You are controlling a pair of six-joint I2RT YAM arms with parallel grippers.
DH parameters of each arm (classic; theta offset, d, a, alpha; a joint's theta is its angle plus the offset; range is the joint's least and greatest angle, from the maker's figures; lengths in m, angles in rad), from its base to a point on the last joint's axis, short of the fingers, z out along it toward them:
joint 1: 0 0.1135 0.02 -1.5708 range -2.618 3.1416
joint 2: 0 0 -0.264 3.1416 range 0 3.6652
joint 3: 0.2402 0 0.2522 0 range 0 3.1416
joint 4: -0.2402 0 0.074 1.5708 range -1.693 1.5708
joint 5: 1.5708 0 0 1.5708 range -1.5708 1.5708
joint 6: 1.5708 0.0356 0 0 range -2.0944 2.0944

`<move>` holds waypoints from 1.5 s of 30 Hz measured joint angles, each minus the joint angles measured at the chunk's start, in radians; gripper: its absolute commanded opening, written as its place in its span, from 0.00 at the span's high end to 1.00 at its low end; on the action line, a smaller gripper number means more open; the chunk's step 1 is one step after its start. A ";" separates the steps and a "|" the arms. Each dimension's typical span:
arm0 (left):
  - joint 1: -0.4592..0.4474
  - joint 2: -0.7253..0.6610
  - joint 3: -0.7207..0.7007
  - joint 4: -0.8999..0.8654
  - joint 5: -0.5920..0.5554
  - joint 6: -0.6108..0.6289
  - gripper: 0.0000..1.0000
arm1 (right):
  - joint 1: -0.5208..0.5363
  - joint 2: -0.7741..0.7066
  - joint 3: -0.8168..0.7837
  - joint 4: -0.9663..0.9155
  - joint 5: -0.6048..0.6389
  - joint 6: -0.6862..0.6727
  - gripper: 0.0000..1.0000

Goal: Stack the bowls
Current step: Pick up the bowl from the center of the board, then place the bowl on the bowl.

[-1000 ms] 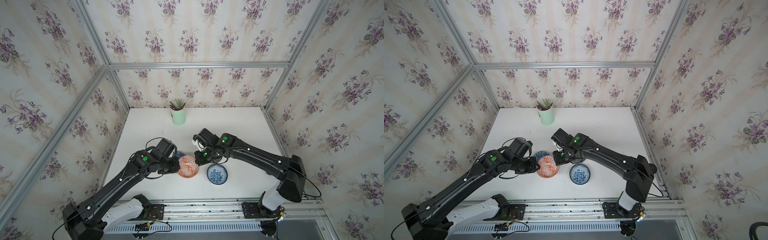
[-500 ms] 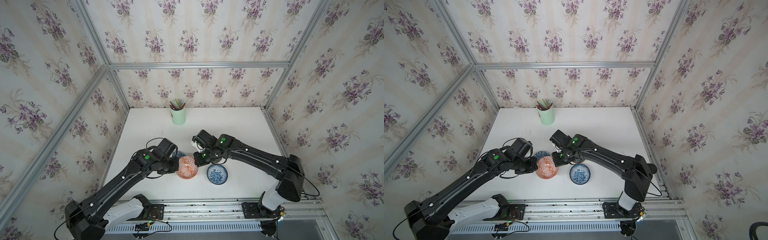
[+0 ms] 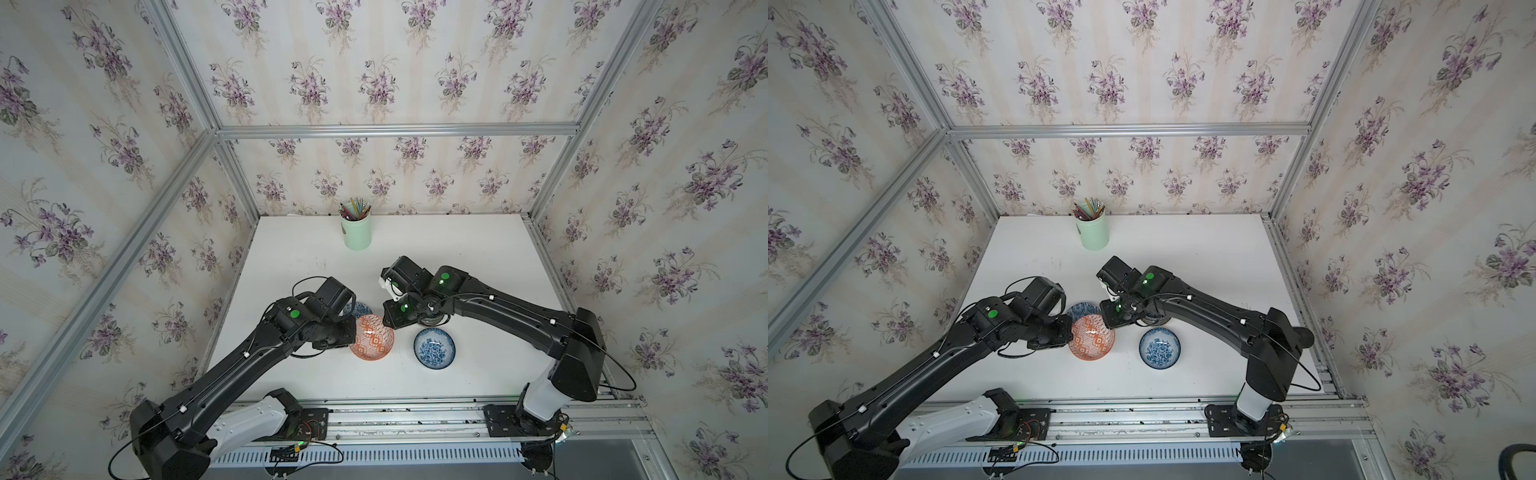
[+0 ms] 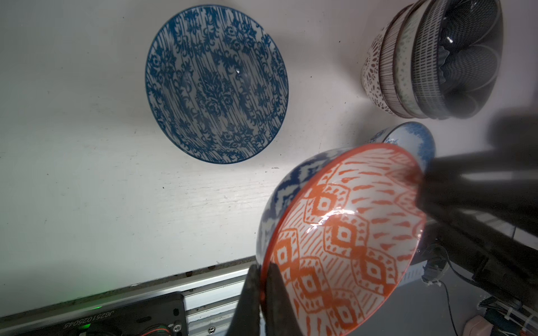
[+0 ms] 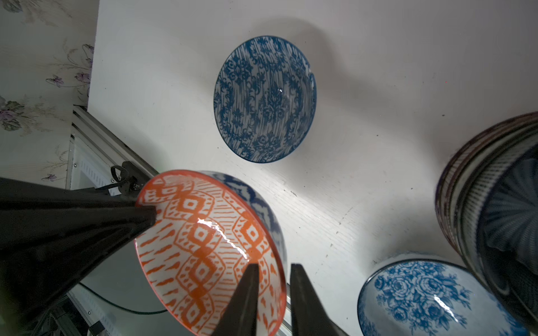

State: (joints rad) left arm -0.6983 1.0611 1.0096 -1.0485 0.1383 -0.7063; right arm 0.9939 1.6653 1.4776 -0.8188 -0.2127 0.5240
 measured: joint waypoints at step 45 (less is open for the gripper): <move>0.409 0.210 -0.071 0.186 0.148 0.163 1.00 | -0.254 -0.393 -0.297 -0.021 0.027 -0.075 0.64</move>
State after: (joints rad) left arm -0.2897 1.2709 0.9382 -0.8627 0.2859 -0.5430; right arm 0.7403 1.2728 1.1805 -0.8394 -0.1860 0.4492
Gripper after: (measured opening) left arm 0.071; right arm 0.365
